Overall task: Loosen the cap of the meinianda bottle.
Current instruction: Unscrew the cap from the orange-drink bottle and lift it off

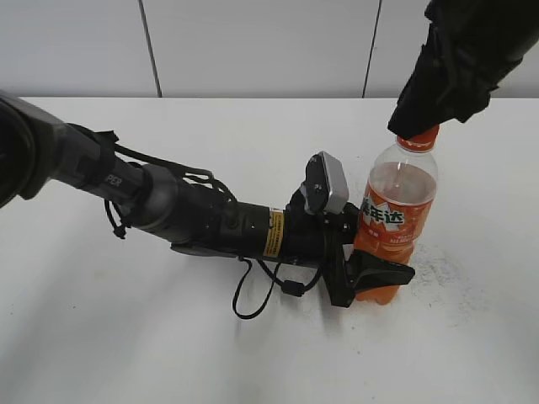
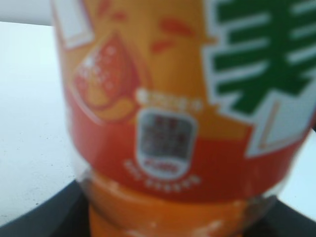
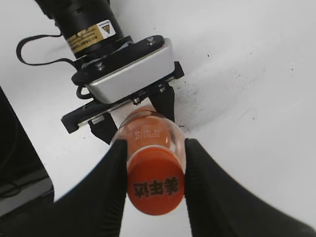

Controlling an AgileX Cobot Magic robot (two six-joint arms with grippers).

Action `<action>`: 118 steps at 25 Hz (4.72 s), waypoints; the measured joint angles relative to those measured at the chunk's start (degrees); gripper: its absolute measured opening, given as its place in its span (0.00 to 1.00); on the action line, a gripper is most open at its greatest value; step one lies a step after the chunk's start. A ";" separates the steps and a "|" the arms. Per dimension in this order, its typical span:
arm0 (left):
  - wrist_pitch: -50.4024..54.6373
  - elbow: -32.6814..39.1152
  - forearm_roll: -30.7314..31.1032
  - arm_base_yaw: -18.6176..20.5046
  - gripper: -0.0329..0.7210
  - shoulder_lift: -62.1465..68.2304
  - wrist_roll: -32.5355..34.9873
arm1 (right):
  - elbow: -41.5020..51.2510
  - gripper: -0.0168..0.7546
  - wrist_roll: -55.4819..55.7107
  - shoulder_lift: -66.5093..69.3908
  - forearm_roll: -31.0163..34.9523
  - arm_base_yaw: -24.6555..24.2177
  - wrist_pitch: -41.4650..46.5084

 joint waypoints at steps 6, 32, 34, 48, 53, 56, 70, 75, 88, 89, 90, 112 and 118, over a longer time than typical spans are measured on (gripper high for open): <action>0.00 0.00 0.00 0.00 0.69 0.00 -0.05 | 0.00 0.39 1.50 -0.01 -0.07 0.00 -0.12; 0.00 0.00 0.13 0.00 0.68 0.00 -0.24 | 0.06 0.37 24.49 0.17 -1.29 0.00 2.90; 0.00 0.00 0.33 0.00 0.68 0.00 -0.20 | 0.06 0.37 14.05 0.17 -1.29 0.00 2.90; -0.11 0.00 0.44 0.05 0.68 0.00 -0.13 | 0.06 0.62 19.01 0.23 -1.10 0.00 2.01; -0.11 0.00 0.42 0.05 0.68 0.00 -0.19 | 0.06 0.67 42.98 0.23 -1.16 0.00 1.29; -0.11 0.00 0.42 0.05 0.68 0.00 -0.19 | 0.06 0.63 49.94 0.23 -1.45 0.00 1.40; 0.00 0.00 0.04 0.00 0.68 0.00 -0.54 | 0.06 0.36 24.15 0.23 -2.84 0.00 1.16; -0.01 0.00 0.10 0.00 0.67 0.00 -0.61 | 0.06 0.36 -9.51 0.08 -1.31 0.00 1.81; -0.11 0.00 0.36 0.05 0.67 0.00 -0.45 | 0.06 0.83 13.98 0.13 -0.23 0.00 0.55; -0.11 0.00 0.36 0.05 0.67 0.00 -0.45 | 0.06 0.84 18.43 0.13 -0.23 0.00 0.12; -0.11 0.00 0.36 0.05 0.67 0.00 -0.45 | 0.06 0.84 24.08 0.13 -0.23 0.00 -0.15; 0.00 -0.02 0.01 0.01 0.67 0.00 -0.62 | 0.06 0.38 37.65 0.13 -2.89 0.00 1.36; 0.00 -0.02 0.00 0.01 0.67 0.00 -0.62 | 0.06 0.38 26.87 0.08 -2.83 0.00 1.30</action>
